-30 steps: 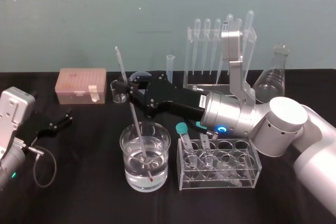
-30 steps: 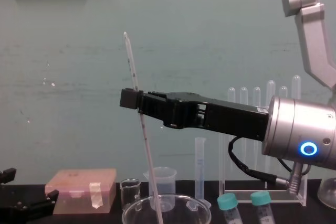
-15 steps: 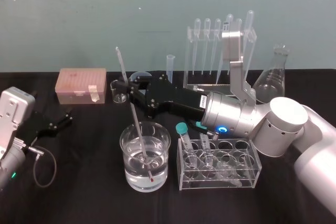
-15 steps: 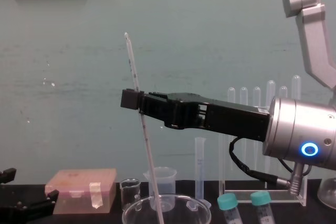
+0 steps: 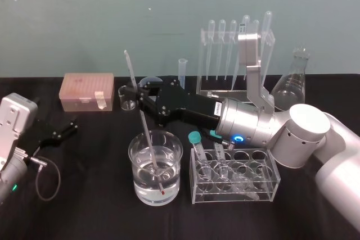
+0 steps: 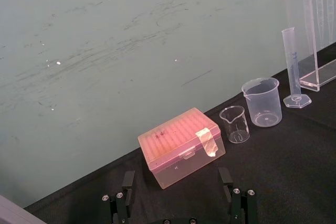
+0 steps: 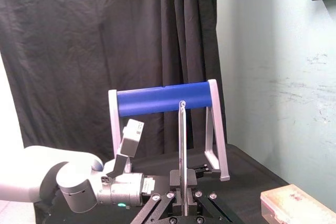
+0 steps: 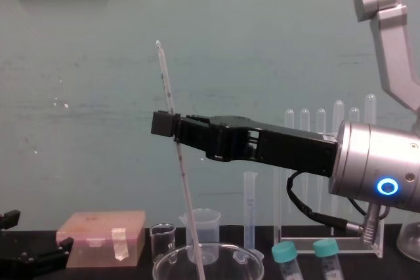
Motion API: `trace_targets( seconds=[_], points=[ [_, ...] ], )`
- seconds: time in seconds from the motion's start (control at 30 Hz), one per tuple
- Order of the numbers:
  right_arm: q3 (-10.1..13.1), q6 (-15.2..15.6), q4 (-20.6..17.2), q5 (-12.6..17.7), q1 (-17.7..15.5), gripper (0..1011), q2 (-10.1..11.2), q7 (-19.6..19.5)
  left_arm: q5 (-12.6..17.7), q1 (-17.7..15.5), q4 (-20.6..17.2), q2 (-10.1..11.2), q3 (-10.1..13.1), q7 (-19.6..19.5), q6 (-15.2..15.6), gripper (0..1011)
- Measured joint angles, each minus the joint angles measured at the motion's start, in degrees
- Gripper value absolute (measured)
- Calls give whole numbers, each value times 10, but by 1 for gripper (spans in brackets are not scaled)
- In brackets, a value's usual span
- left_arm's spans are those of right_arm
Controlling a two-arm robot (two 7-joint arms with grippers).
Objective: Hold the thermometer with one hand and immerse one end into the beaker, then reinsert it into the test tube rack.
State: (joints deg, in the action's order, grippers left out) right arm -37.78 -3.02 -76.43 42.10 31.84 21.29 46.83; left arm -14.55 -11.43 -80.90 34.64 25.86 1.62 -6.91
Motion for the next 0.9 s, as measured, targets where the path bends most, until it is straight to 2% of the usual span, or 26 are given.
trace_targets(
  seconds=[0.9],
  points=[
    [-1,0,-3,0,0,56,0,-1,0,0,0,0,0,0,0,1008]
  ],
)
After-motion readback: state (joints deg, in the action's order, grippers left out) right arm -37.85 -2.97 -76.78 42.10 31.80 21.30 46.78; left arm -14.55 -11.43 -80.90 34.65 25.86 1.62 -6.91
